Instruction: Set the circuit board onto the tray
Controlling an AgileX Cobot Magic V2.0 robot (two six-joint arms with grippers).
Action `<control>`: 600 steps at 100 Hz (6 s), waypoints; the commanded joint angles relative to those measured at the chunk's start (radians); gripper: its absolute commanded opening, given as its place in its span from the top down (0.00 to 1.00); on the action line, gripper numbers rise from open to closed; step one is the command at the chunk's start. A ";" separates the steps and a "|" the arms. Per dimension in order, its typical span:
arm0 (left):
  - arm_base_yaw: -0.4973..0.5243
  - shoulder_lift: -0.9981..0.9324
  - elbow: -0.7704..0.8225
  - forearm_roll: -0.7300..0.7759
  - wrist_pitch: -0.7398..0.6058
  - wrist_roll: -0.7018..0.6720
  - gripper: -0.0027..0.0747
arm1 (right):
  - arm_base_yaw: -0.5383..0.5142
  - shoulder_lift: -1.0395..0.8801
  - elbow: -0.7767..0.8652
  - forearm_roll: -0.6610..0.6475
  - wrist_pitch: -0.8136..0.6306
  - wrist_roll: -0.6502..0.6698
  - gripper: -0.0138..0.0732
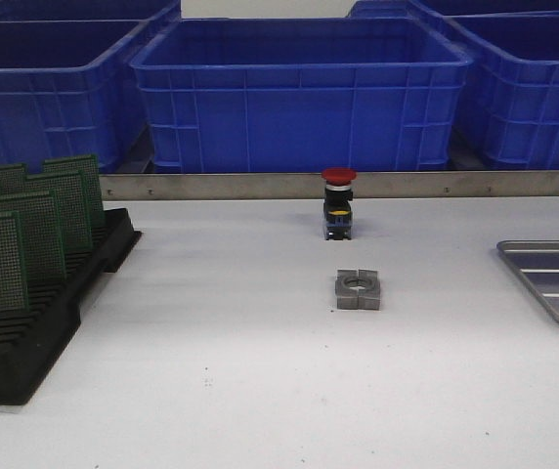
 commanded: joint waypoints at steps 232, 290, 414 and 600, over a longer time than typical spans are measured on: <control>-0.013 0.691 -0.181 -0.068 0.071 0.781 0.24 | -0.001 -0.006 0.004 0.002 -0.081 -0.001 0.91; -0.013 0.691 -0.181 -0.056 0.062 0.783 0.99 | -0.001 -0.006 0.004 0.002 -0.081 -0.001 0.91; -0.370 0.380 -0.231 -0.579 -0.087 0.770 0.99 | -0.001 -0.006 0.004 0.002 -0.150 -0.001 0.91; -0.458 0.462 -0.231 -0.651 -0.138 0.770 0.99 | 0.063 1.093 -0.911 0.876 0.874 -1.135 0.22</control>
